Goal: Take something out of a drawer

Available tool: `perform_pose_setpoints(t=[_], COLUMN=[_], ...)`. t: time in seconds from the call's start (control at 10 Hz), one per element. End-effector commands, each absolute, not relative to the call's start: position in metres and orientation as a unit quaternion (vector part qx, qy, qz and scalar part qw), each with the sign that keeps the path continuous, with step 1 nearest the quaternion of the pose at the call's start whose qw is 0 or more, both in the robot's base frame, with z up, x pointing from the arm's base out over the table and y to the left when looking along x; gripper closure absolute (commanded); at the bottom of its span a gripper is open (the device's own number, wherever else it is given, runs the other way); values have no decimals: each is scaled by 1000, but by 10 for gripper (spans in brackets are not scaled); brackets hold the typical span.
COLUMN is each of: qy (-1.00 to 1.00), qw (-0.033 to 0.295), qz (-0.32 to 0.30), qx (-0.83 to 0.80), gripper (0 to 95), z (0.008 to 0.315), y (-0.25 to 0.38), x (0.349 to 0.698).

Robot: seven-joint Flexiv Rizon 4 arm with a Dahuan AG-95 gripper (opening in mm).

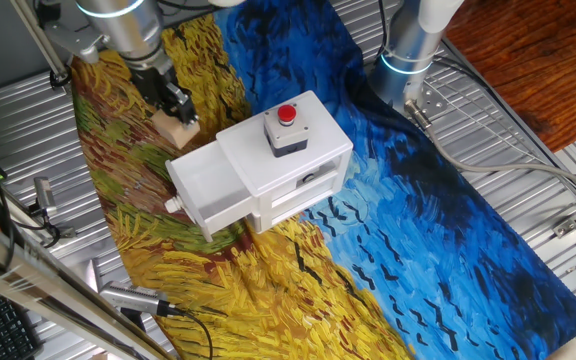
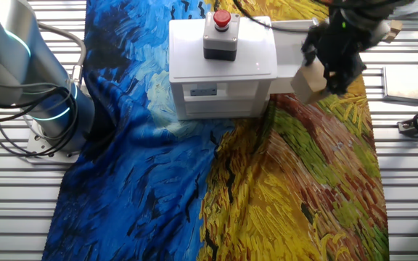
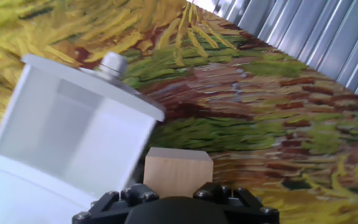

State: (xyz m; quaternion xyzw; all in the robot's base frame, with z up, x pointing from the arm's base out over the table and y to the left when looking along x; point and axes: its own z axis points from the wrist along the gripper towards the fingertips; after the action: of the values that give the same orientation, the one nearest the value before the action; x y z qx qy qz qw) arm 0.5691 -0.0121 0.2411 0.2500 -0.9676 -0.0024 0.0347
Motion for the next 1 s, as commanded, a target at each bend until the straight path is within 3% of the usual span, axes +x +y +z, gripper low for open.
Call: perform_pose_setpoints(t=[0.1, 1.0], qy=[-969, -985], qw=[39, 30], qz=[4, 3], qx=[243, 170], gripper=[950, 950], z=[242, 232], y=[-12, -38], x=[570, 571])
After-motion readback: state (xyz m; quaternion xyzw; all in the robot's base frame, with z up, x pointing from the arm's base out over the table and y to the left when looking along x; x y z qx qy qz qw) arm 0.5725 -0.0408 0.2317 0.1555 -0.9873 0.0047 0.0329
